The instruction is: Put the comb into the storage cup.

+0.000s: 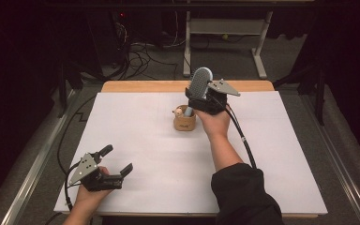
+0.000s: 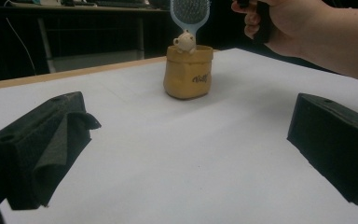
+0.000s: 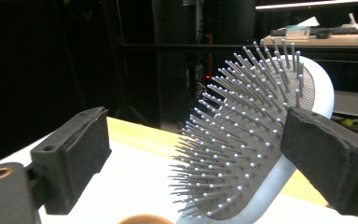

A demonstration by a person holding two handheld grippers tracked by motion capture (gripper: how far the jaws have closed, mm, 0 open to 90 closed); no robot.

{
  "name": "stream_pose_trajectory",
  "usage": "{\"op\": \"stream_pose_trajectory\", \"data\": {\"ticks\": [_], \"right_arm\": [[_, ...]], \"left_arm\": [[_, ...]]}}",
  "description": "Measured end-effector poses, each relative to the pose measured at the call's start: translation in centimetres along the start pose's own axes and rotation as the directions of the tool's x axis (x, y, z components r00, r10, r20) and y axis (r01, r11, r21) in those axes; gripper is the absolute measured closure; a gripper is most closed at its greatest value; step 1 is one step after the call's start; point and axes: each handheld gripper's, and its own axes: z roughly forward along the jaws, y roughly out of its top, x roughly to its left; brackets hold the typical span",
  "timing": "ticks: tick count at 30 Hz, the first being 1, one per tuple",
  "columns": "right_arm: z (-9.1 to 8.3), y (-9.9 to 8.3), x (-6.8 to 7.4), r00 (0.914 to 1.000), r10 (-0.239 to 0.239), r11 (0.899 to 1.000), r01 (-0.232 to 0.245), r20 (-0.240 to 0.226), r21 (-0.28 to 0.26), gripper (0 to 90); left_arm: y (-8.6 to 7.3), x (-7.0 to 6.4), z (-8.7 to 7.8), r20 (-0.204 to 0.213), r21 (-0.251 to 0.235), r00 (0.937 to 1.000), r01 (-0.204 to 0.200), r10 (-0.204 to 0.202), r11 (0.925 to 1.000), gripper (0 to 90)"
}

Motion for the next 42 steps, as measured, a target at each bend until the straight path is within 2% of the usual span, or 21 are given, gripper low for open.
{"op": "stream_pose_trajectory", "data": {"ticks": [4,8,9,11,12,23,26,28,33,35,37,38,42], "right_arm": [[-0.2,0.2,-0.1,0.9999,0.011,1.0,-0.011,-0.011,-0.001,4.4],[-0.5,0.4,-0.2,0.9998,0.017,1.0,-0.017,-0.013,0.009,0.8],[-0.5,0.4,-0.2,0.9998,0.017,1.0,-0.017,-0.013,0.009,0.8],[-0.8,0.5,-0.1,0.9997,0.016,1.0,-0.016,-0.019,0.012,0.5],[-1.0,0.6,-0.1,0.9996,0.017,1.0,-0.017,-0.021,0.014,0.5],[-2.3,0.2,0.1,0.9992,0.016,1.0,-0.015,-0.037,0.023,0.4],[-2.8,0.0,0.2,0.999,0.019,1.0,-0.018,-0.041,0.024,0.4],[-3.3,-0.3,0.2,0.9988,0.022,0.999,-0.021,-0.044,0.029,0.4],[-4.1,-0.7,0.0,0.9985,0.028,0.999,-0.027,-0.046,0.031,0.5],[-4.5,-1.0,0.0,0.9984,0.028,0.999,-0.026,-0.05,0.041,0.5],[-5.0,-1.5,-0.2,0.9984,0.017,0.999,-0.014,-0.053,0.049,0.5],[-5.0,-1.5,-0.2,0.9984,0.017,0.999,-0.014,-0.053,0.049,0.5],[-5.8,-2.6,-0.4,0.9983,0.012,0.997,-0.008,-0.057,0.073,0.5]], "left_arm": [[-0.1,0.0,0.0,-0.003,0.001,1.0,0.002,-0.002,1.0,0.2],[-0.1,0.1,0.0,0.005,0.01,0.9999,-0.014,0.014,0.9999,0.2],[-0.1,0.0,0.0,-0.002,0.011,1.0,0.002,-0.002,0.9999,0.2],[-0.1,0.0,0.1,-0.002,0.008,1.0,-0.003,0.003,1.0,0.2],[-0.1,0.2,0.1,0.004,0.005,0.9998,-0.022,0.022,0.9998,0.2],[-0.1,0.2,0.2,0.001,0.003,0.9997,-0.025,0.025,0.9997,0.2],[-0.1,0.2,0.3,-0.003,0.002,0.9997,-0.025,0.025,0.9997,0.2],[-0.1,0.4,0.4,0.004,0.007,0.999,-0.045,0.045,0.999,0.2],[-0.3,0.4,0.5,-0.008,0.004,0.9993,-0.036,0.036,0.9993,0.2],[-0.3,0.5,0.6,-0.005,0.003,0.9988,-0.048,0.048,0.9988,0.3],[-0.4,0.5,0.7,-0.012,0.004,0.999,-0.043,0.043,0.9991,0.2],[-0.4,0.6,0.7,-0.005,0.007,0.9981,-0.062,0.062,0.9981,0.2],[-0.4,0.7,0.7,-0.006,0.007,0.9979,-0.065,0.065,0.9979,0.2]]}}
